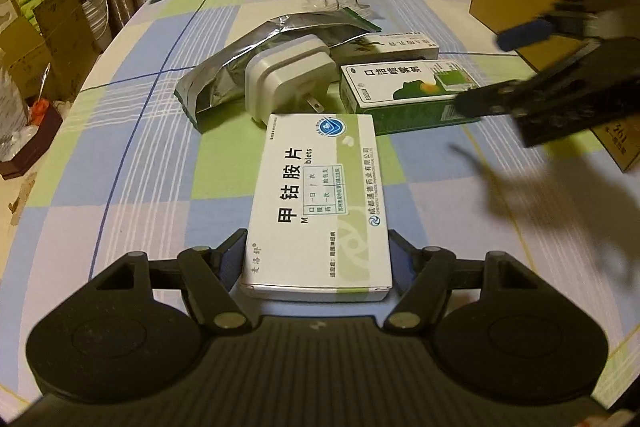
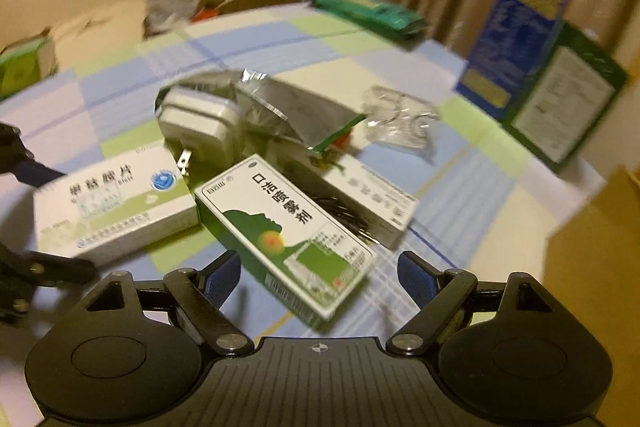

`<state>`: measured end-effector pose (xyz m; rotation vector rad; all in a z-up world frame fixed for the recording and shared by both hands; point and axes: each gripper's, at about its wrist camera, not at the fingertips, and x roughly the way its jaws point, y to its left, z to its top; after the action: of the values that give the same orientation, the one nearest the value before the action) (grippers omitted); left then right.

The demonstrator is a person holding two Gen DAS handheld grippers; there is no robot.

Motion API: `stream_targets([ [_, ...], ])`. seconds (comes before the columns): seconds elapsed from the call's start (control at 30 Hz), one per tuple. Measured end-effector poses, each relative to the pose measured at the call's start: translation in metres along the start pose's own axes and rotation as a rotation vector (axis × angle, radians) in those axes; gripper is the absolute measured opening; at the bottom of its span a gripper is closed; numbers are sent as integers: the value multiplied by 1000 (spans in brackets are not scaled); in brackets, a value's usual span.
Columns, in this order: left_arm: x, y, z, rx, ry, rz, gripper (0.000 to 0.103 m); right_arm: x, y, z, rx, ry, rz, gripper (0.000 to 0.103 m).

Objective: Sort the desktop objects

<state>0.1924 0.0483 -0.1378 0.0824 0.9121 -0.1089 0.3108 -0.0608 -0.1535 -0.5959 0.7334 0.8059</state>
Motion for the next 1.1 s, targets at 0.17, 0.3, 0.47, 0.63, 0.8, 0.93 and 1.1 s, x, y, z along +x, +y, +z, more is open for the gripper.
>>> stream_targets([
  [0.17, 1, 3, -1, -17, -3, -8, 68, 21, -5, 3, -77, 22, 67, 83],
  [0.3, 1, 3, -2, -22, -7, -6, 69, 16, -6, 6, -38, 54, 79, 76],
  [0.47, 0, 2, -2, -27, -9, -13, 70, -4, 8, -1, 6, 87, 111, 69],
  [0.63, -1, 4, -3, -32, -12, -15, 71, -21, 16, -8, -26, 51, 102, 70],
  [0.8, 0, 4, -2, -44, -23, -20, 71, -4, 9, -3, -2, 39, 108, 70],
  [0.93, 0, 5, 0, -58, -30, -22, 71, 8, 8, -4, 40, 78, 127, 69],
  [1.1, 3, 4, 1, -63, -31, -26, 71, -8, 9, -16, 187, 99, 82, 57],
])
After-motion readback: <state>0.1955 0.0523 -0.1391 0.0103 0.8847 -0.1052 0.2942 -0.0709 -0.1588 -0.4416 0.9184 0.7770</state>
